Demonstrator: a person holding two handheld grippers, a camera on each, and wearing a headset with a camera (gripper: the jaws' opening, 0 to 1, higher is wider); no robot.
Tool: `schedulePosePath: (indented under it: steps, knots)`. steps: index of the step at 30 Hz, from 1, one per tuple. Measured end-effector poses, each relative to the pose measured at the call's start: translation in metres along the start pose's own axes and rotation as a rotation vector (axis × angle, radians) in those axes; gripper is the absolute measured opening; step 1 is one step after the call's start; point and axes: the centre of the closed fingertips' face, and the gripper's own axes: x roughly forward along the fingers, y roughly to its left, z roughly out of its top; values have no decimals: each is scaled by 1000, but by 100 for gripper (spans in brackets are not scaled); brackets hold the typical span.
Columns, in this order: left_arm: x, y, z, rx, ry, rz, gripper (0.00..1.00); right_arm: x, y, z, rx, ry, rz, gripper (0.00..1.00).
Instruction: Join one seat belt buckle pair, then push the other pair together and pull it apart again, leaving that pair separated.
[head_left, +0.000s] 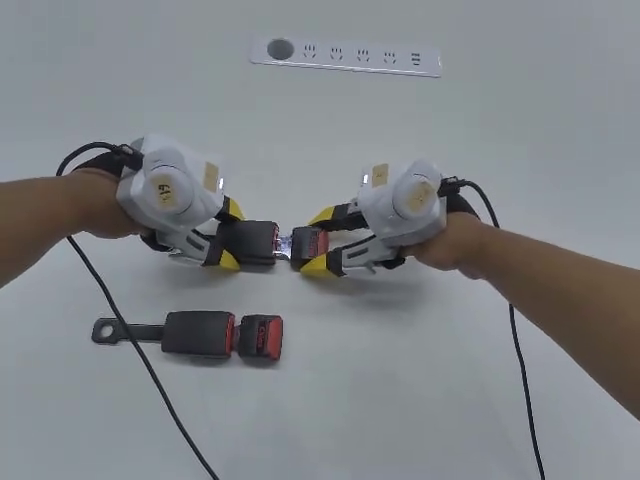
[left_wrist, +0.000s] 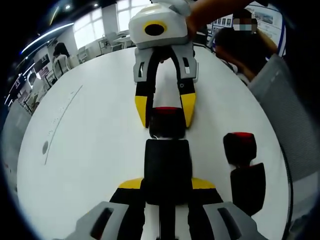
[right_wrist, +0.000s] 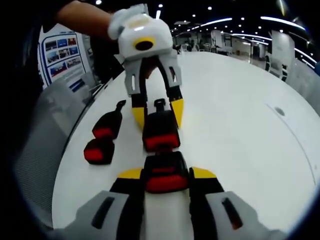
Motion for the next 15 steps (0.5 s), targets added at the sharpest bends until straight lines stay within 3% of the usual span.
schedulePosePath:
  steps: [15]
  knots:
    - [-1,0,0,2,-1,-3,34,8,-3,1,8,51,-22,34]
